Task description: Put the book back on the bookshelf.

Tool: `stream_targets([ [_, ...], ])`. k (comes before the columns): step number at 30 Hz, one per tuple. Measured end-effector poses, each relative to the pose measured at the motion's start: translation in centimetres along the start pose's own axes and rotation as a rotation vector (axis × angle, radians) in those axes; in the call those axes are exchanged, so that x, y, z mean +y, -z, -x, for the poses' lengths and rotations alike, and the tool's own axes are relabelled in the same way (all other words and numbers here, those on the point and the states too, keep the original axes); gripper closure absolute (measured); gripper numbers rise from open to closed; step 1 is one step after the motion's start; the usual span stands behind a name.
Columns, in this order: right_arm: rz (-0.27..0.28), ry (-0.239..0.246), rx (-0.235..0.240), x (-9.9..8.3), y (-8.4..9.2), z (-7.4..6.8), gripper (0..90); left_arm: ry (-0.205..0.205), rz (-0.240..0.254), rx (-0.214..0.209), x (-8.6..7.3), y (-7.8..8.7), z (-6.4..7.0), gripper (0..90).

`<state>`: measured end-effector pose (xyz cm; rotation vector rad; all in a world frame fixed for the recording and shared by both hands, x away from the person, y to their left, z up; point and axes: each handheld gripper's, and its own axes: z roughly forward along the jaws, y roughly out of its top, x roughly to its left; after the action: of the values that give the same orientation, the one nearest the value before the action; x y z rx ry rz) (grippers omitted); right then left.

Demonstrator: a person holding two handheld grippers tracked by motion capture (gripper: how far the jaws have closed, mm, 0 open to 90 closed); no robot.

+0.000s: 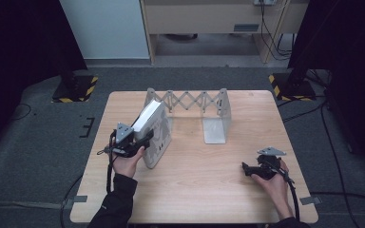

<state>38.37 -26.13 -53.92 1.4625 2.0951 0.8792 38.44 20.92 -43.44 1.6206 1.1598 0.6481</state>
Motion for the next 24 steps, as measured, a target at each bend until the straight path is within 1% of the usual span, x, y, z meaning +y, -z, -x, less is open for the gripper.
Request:
stream_targets([
  [2, 0.000, 0.001, -0.001, 0.0, 0.0, 0.0, 4.2, 0.002, 0.007, -0.001, -0.2, 0.1, 0.0, 51.2],
  [6, 0.000, 0.000, -0.001, 0.0, 0.0, 0.0, 4.2, -0.009, 0.019, 0.003, -0.4, 0.0, 0.2, 51.2],
  [8, 0.000, 0.000, 0.000, 0.0, 0.0, 0.0, 4.2, -0.017, 0.028, 0.002, -0.5, -0.1, 0.3, 51.2],
  [16, 0.000, 0.000, -0.001, 0.0, 0.0, 0.0, 4.2, -0.022, 0.057, 0.014, -0.6, -0.7, 0.4, 50.9],
  [18, 0.000, 0.000, 0.000, 0.0, 0.0, 0.0, 4.2, -0.022, 0.063, 0.021, -0.6, -0.9, 0.4, 50.9],
  [23, 0.000, 0.000, -0.001, 0.0, 0.0, 0.0, 4.2, -0.039, 0.081, 0.042, -0.6, -1.4, 0.5, 50.9],
  [24, 0.000, 0.000, -0.001, 0.0, 0.0, 0.0, 4.2, -0.041, 0.087, 0.041, -0.6, -1.6, 0.6, 51.0],
])
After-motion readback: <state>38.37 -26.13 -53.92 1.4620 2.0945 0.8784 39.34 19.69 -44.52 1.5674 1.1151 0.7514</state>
